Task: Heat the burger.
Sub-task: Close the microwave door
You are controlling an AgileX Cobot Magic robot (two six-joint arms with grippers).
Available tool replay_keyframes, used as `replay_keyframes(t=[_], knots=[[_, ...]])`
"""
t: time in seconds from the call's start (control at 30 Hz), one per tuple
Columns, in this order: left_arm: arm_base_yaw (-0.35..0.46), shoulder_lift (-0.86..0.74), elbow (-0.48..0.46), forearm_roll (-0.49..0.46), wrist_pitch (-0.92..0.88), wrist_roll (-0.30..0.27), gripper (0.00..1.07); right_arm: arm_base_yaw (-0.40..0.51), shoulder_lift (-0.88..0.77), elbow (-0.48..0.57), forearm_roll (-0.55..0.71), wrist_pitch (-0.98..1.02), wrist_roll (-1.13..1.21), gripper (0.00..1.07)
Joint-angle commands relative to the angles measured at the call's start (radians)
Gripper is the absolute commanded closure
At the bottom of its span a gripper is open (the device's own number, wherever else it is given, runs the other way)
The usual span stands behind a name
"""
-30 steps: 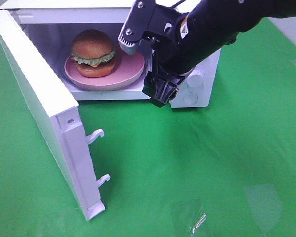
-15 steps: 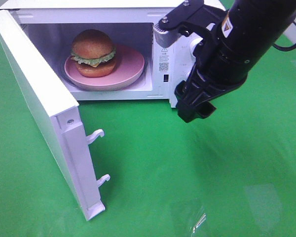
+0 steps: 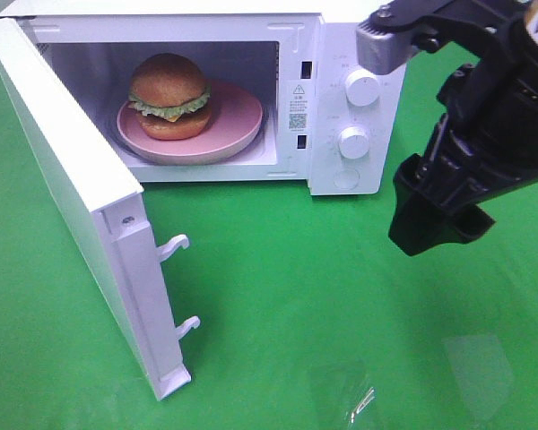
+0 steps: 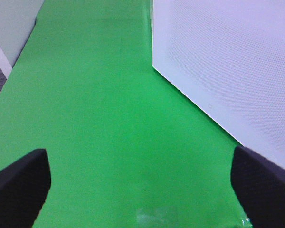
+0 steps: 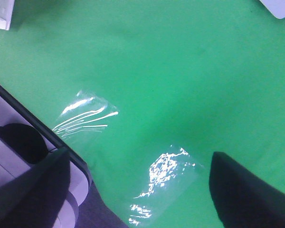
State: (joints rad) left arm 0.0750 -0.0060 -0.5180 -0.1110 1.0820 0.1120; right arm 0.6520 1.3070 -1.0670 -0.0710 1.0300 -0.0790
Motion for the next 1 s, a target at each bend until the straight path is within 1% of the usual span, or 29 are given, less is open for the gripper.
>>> replay_keyframes(t=[0.03,0.07,0.1,0.17,0.2,0.23,0.33,0.37,0.4,0.43,0.47,0.5,0.53,0.57,0.6,0.63,0.67,0.7,0.73,0.77,0.8,0.83,0.87,0.97,1.0], knots=[[-0.002,-0.006,0.002,-0.002,-0.012,0.000,0.12,0.002,-0.058,0.030,0.006,0.017,0.010,0.31],[-0.002,-0.006,0.002,-0.002,-0.012,0.000,0.12,0.002,-0.103,0.055,0.006,0.027,0.020,0.31],[-0.002,-0.006,0.002,-0.002,-0.012,0.000,0.12,0.002,-0.103,0.055,0.006,0.027,0.020,0.31],[-0.002,-0.006,0.002,-0.002,-0.012,0.000,0.12,0.002,-0.192,0.115,0.005,0.043,0.035,0.31],[-0.002,-0.006,0.002,-0.002,-0.012,0.000,0.12,0.002,-0.192,0.115,0.005,0.043,0.035,0.31],[-0.002,-0.006,0.002,-0.002,-0.012,0.000,0.12,-0.001,-0.236,0.151,0.004,0.039,0.054,0.31],[-0.002,-0.006,0.002,-0.002,-0.012,0.000,0.12,-0.001,-0.253,0.165,0.002,0.038,0.065,0.31],[-0.002,-0.006,0.002,-0.002,-0.012,0.000,0.12,-0.001,-0.295,0.197,0.002,0.035,0.079,0.31],[-0.002,-0.006,0.002,-0.002,-0.012,0.000,0.12,-0.001,-0.295,0.197,0.002,0.035,0.079,0.31],[-0.002,-0.006,0.002,-0.002,-0.012,0.000,0.12,-0.001,-0.336,0.230,0.002,0.028,0.105,0.31],[-0.002,-0.006,0.002,-0.002,-0.012,0.000,0.12,-0.001,-0.336,0.230,0.002,0.028,0.105,0.31],[-0.002,-0.006,0.002,-0.002,-0.012,0.000,0.12,-0.014,-0.370,0.257,0.004,0.024,0.123,0.31],[-0.002,-0.006,0.002,-0.002,-0.012,0.000,0.12,-0.048,-0.403,0.282,0.007,0.023,0.134,0.31],[-0.002,-0.006,0.002,-0.002,-0.012,0.000,0.12,-0.048,-0.403,0.282,0.007,0.023,0.134,0.31],[-0.002,-0.006,0.002,-0.002,-0.012,0.000,0.12,-0.094,-0.440,0.305,0.005,0.023,0.133,0.31],[-0.002,-0.006,0.002,-0.002,-0.012,0.000,0.12,-0.094,-0.440,0.305,0.005,0.023,0.133,0.31],[-0.002,-0.006,0.002,-0.002,-0.012,0.000,0.12,-0.152,-0.487,0.328,0.002,0.023,0.130,0.31],[-0.002,-0.006,0.002,-0.002,-0.012,0.000,0.12,-0.152,-0.487,0.328,0.002,0.023,0.130,0.31],[-0.002,-0.006,0.002,-0.002,-0.012,0.000,0.12,-0.207,-0.541,0.345,0.002,0.020,0.126,0.31],[-0.002,-0.006,0.002,-0.002,-0.012,0.000,0.12,-0.207,-0.541,0.345,0.002,0.020,0.126,0.31],[-0.002,-0.006,0.002,-0.002,-0.012,0.000,0.12,-0.254,-0.597,0.365,0.002,0.014,0.127,0.31],[-0.002,-0.006,0.002,-0.002,-0.012,0.000,0.12,-0.254,-0.597,0.365,0.002,0.014,0.127,0.31],[-0.002,-0.006,0.002,-0.002,-0.012,0.000,0.12,-0.301,-0.657,0.385,0.003,0.001,0.134,0.31],[-0.002,-0.006,0.002,-0.002,-0.012,0.000,0.12,-0.328,-0.692,0.397,0.003,-0.006,0.136,0.31],[-0.002,-0.006,0.002,-0.002,-0.012,0.000,0.12,-0.379,-0.760,0.415,0.003,-0.009,0.135,0.31]])
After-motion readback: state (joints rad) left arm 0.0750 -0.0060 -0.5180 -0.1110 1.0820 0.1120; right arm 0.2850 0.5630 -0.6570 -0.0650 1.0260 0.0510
